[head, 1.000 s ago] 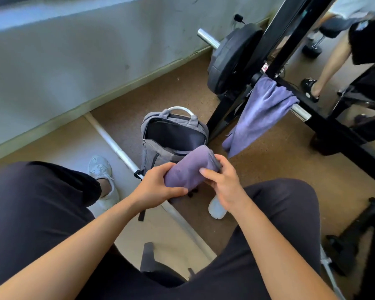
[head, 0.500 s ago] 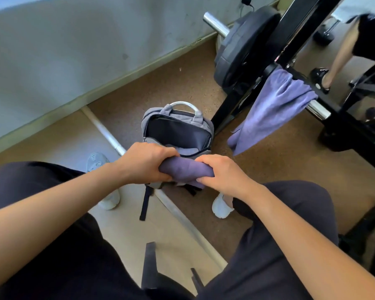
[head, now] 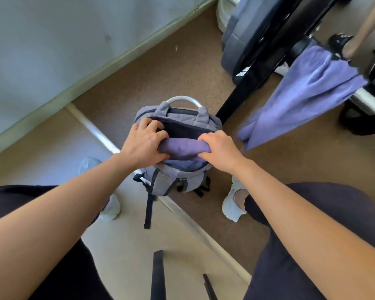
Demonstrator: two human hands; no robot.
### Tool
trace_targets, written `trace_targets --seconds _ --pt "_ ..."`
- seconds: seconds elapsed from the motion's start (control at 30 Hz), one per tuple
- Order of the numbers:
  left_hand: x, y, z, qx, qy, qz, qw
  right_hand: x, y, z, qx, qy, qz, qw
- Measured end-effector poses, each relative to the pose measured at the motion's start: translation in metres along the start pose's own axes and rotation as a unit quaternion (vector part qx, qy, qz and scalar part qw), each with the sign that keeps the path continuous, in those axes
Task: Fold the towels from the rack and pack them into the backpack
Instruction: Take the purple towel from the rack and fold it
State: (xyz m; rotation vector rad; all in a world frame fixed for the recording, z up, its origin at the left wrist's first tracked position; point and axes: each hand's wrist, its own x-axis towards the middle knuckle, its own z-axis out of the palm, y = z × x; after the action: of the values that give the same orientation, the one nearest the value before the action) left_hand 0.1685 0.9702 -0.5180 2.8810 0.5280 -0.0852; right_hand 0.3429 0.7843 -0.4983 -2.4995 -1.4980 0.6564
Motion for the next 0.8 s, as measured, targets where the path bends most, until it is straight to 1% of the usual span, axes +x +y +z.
trace_targets --seconds 0.1,0.17,0.23,0.3,0.37,0.43,0.5,0.57,0.67,0.7,0.73,0.8 --pt "0.004 0.000 0.016 0.025 -0.023 0.001 0.999 0.007 0.000 0.021 -0.074 -0.023 0.017 0.997" --pt "0.008 0.001 0.023 0.041 -0.016 0.004 0.999 0.012 0.000 0.026 -0.107 -0.013 0.025 0.994" --pt "0.016 0.002 0.025 0.053 -0.008 -0.015 0.998 0.017 -0.002 0.026 -0.123 0.002 0.039 0.992" --pt "0.025 0.005 0.027 0.056 -0.023 -0.038 0.997 0.022 -0.004 0.026 -0.105 0.017 0.058 0.993" --pt "0.032 0.009 0.031 0.034 -0.053 -0.059 0.996 0.026 -0.001 0.030 -0.090 0.016 0.069 0.993" --pt "0.036 0.012 0.037 -0.003 -0.069 -0.082 0.994 0.028 0.004 0.035 -0.082 -0.021 0.082 0.993" --pt "0.037 0.013 0.042 -0.011 -0.078 -0.091 0.993 0.029 0.008 0.040 -0.074 -0.049 0.094 0.992" --pt "0.037 0.014 0.046 -0.007 -0.084 -0.099 0.991 0.029 0.010 0.045 -0.057 -0.040 0.100 0.993" --pt "0.035 0.015 0.052 -0.029 -0.065 -0.132 0.989 0.031 0.014 0.056 -0.018 0.000 0.113 0.993" --pt "0.034 0.016 0.055 -0.032 -0.080 -0.138 0.987 0.031 0.016 0.060 0.000 -0.014 0.121 0.993" --pt "0.033 0.017 0.058 -0.029 -0.120 -0.132 0.984 0.031 0.018 0.064 0.014 -0.049 0.126 0.991" --pt "0.030 0.017 0.061 -0.019 -0.227 -0.108 0.968 0.031 0.023 0.070 0.031 -0.133 0.124 0.983"
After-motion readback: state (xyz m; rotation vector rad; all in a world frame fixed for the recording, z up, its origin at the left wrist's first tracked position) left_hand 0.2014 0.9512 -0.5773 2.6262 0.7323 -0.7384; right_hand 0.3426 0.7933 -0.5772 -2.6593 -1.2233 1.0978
